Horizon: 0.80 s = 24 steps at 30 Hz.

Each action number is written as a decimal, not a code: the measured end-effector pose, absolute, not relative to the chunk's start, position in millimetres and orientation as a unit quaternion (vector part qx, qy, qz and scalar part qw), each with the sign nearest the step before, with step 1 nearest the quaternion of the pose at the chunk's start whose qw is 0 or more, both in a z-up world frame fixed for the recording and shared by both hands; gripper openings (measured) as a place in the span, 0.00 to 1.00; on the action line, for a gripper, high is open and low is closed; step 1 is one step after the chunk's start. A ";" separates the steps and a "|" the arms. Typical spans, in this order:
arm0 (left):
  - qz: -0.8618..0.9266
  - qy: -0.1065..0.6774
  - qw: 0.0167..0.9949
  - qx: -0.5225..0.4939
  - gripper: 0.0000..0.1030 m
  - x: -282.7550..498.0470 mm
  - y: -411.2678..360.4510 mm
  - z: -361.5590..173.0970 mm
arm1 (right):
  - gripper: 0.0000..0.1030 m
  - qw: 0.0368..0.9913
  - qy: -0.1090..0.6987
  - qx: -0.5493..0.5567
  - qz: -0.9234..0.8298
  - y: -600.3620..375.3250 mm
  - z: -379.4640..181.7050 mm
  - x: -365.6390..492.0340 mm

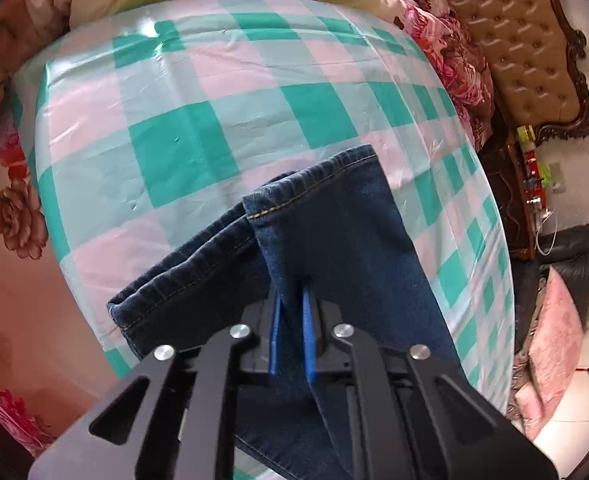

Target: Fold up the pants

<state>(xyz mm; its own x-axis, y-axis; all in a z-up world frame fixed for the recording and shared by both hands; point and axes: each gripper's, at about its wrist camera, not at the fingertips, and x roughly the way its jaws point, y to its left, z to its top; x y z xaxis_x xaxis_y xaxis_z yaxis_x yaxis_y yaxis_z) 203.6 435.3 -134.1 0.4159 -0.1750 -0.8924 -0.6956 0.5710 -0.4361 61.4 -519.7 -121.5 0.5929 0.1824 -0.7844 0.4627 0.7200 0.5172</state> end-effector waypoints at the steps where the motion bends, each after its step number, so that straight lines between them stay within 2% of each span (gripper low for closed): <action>1: 0.177 0.509 0.727 -0.425 0.03 206.3 434.6 -131.2 | 0.19 0.815 0.441 0.366 -0.083 -520.2 -119.9 61.7; 8: 0.175 0.510 0.736 -0.409 0.03 215.1 428.6 -117.5 | 0.16 0.806 0.430 0.401 -0.067 -524.9 -115.6 58.9; 9: 0.175 0.509 0.736 -0.411 0.03 214.5 428.4 -117.5 | 0.19 0.802 0.430 0.410 -0.066 -526.9 -117.1 57.1; 11: 0.174 0.510 0.736 -0.410 0.03 212.6 428.4 -119.0 | 0.29 0.790 0.435 0.426 -0.063 -530.1 -121.2 54.0; 13: 0.177 0.511 0.733 -0.413 0.03 209.6 429.6 -122.1 | 0.31 0.780 0.438 0.442 -0.064 -533.1 -124.3 49.9; 14: 0.177 0.511 0.732 -0.414 0.03 208.6 430.4 -123.4 | 0.36 0.777 0.434 0.452 -0.063 -534.7 -124.9 47.3; 15: 0.177 0.512 0.732 -0.414 0.03 208.2 431.1 -124.6 | 0.50 0.772 0.428 0.465 -0.061 -536.6 -125.6 45.2; 16: 0.177 0.512 0.731 -0.416 0.03 207.5 432.1 -126.1 | 0.53 0.769 0.422 0.477 -0.057 -537.6 -126.1 43.9; 24: 0.174 0.510 0.728 -0.423 0.03 203.7 434.2 -129.2 | 0.53 0.764 0.433 0.472 -0.080 -533.2 -128.8 55.0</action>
<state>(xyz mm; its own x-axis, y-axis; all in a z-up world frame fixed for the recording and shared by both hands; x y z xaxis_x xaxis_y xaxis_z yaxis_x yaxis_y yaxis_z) 203.7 434.2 -129.2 0.4187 -0.1787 -0.8904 -0.6852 0.5813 -0.4389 55.0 -533.2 -128.8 0.6116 0.2863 -0.7376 0.5319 0.5414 0.6512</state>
